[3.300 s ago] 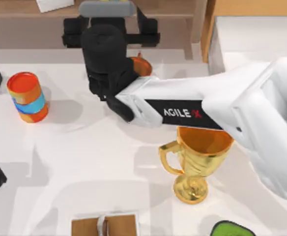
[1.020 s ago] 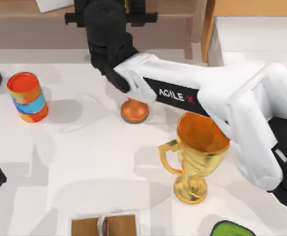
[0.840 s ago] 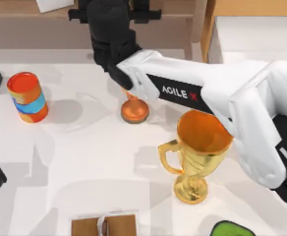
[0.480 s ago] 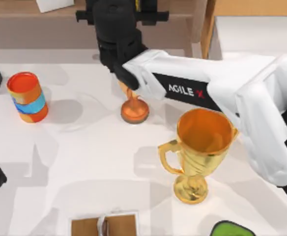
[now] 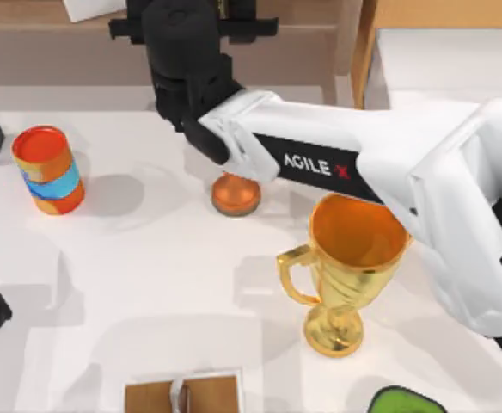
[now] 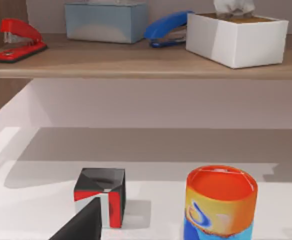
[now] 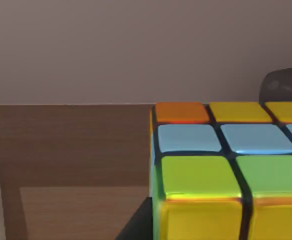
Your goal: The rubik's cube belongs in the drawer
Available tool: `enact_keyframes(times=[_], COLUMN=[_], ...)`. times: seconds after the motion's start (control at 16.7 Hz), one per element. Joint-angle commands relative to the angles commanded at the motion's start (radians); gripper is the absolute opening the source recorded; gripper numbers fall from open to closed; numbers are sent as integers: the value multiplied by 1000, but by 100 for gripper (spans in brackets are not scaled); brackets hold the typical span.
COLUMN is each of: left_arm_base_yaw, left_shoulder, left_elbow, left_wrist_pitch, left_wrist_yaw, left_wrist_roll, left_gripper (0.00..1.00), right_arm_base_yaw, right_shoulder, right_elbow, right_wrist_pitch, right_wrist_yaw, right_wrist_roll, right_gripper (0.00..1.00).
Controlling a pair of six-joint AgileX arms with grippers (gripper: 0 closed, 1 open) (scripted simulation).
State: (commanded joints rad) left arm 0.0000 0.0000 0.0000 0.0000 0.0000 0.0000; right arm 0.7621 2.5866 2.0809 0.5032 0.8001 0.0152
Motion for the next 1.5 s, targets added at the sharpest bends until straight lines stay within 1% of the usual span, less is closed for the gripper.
enact_keyframes(times=[0.18,0.3,0.42,0.6,0.84,1.02,1.26,1.5], left_arm_base_yaw=[0,0,0,0,0,0,0,0], left_shoulder=[0,0,0,0,0,0,0,0], left_elbow=[0,0,0,0,0,0,0,0], left_wrist_pitch=[0,0,0,0,0,0,0,0], left_wrist_yaw=[0,0,0,0,0,0,0,0], left_wrist_roll=[0,0,0,0,0,0,0,0], left_gripper=[100,100,100,100,100,100,100,100], right_arm_base_yaw=[-7,-15,-25,-42,-58,-84,-172,-330], right_shoulder=[-5,-14,-25,-51,-100,-132,-193,-241], right_elbow=[30,74,130,229,365,435,466,438], right_wrist_pitch=[-56,-148,-280,-554,-1016,-1353,-1703,-1921], right_wrist_yaw=[-40,-103,-188,-340,-549,-680,-787,-809], right_wrist_roll=[9,27,55,109,185,224,237,212], right_gripper=[0,0,0,0,0,0,0,0])
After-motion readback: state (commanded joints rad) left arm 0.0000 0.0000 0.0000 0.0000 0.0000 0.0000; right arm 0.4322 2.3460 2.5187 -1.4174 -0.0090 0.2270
